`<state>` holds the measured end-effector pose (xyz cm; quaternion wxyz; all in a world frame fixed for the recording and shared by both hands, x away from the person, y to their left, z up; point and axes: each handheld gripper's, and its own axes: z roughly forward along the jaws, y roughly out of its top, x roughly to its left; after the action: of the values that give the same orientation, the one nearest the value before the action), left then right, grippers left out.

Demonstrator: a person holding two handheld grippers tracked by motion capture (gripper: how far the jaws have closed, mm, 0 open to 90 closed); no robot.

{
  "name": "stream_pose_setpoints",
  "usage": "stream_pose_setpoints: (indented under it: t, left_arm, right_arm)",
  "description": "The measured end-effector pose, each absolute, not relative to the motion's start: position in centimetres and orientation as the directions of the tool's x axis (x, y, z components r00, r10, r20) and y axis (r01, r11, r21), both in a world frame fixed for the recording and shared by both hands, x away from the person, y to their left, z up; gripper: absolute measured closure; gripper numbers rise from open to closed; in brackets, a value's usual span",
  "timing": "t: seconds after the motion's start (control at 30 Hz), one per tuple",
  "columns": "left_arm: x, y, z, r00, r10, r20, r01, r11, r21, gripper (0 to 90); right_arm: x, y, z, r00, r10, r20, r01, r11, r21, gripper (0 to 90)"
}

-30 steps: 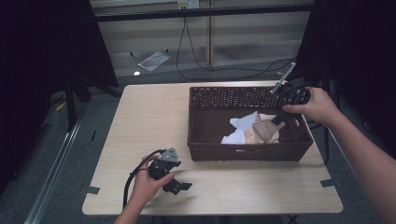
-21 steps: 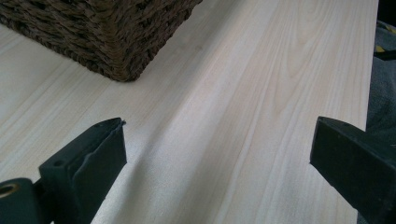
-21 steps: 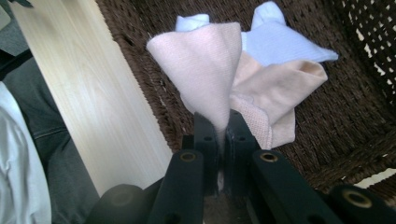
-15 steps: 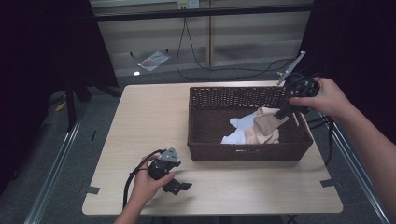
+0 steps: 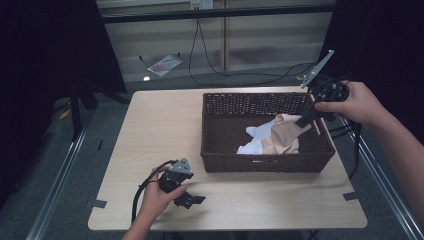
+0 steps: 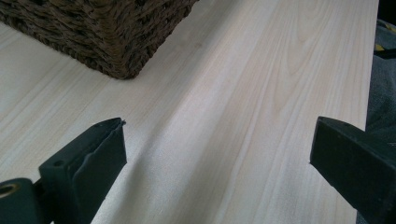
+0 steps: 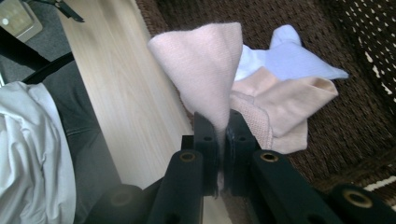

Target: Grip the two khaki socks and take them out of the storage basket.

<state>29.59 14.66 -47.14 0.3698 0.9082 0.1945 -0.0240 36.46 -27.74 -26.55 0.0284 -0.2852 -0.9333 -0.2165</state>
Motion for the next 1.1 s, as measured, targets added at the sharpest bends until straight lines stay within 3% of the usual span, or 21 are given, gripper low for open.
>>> stream_pose_setpoints:
  t: [0.57, 1.1]
  left_arm:
    - [29.5, 14.7, -47.0, 0.918, 0.346, -0.192, 0.38, -0.637, 0.67, 3.5]
    - [29.8, 15.1, -47.0, 0.919, 0.348, -0.186, 0.378, -0.639, 0.67, 3.5]
  right_arm:
    - [34.7, -26.8, -26.3, -0.878, 0.431, 0.21, 0.479, 0.766, 0.43, 85.4]
    - [33.1, -25.0, -27.6, -0.904, 0.358, 0.234, 0.425, 0.811, 0.401, 84.8]
